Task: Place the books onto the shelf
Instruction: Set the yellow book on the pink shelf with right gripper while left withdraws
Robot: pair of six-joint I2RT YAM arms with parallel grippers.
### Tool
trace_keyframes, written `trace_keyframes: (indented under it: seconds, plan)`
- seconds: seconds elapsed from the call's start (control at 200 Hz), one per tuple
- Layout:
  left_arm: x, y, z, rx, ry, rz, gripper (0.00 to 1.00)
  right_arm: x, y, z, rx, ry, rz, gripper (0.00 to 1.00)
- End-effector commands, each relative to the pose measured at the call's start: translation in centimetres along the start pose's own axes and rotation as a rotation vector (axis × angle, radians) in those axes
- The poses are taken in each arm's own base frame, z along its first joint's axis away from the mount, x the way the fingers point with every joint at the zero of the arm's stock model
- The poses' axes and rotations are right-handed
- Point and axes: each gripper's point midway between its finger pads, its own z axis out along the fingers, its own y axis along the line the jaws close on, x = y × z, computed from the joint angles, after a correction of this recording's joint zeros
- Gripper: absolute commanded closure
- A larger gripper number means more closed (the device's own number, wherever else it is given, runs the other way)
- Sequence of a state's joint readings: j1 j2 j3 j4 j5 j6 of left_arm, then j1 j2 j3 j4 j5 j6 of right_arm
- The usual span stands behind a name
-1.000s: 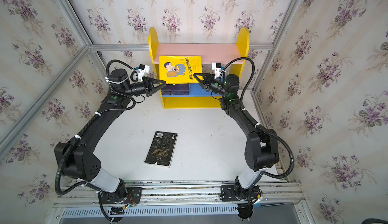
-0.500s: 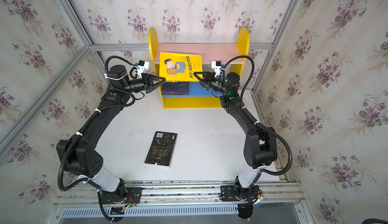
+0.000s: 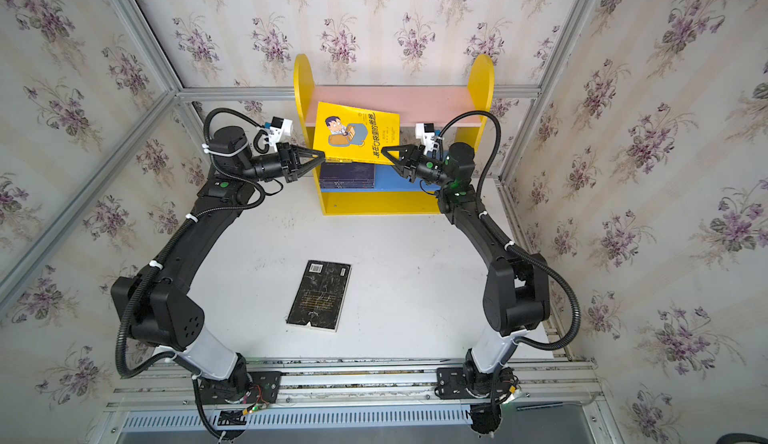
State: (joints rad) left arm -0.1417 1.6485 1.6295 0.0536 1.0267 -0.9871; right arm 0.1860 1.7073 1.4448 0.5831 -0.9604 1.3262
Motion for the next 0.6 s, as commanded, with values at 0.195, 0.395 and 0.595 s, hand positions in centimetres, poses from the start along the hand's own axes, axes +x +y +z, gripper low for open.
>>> trace_keyframes:
  seconds: [0.195, 0.395, 0.595]
  plan:
    - [-2.4, -2.1, -1.8, 0.002, -0.091, 0.082, 0.58, -2.5, 2.6, 0.7, 0.030, -0.041, -0.113, 0.94]
    - [-4.1, -2.9, -6.2, -0.062, -0.212, 0.135, 0.14, -5.6, 3.8, 2.1, 0.056, -0.075, -0.160, 0.95]
    - [-3.9, -0.5, -8.8, -0.150, -0.292, 0.092, 0.01, -7.1, 3.0, 4.3, 0.093, -0.047, -0.185, 0.95]
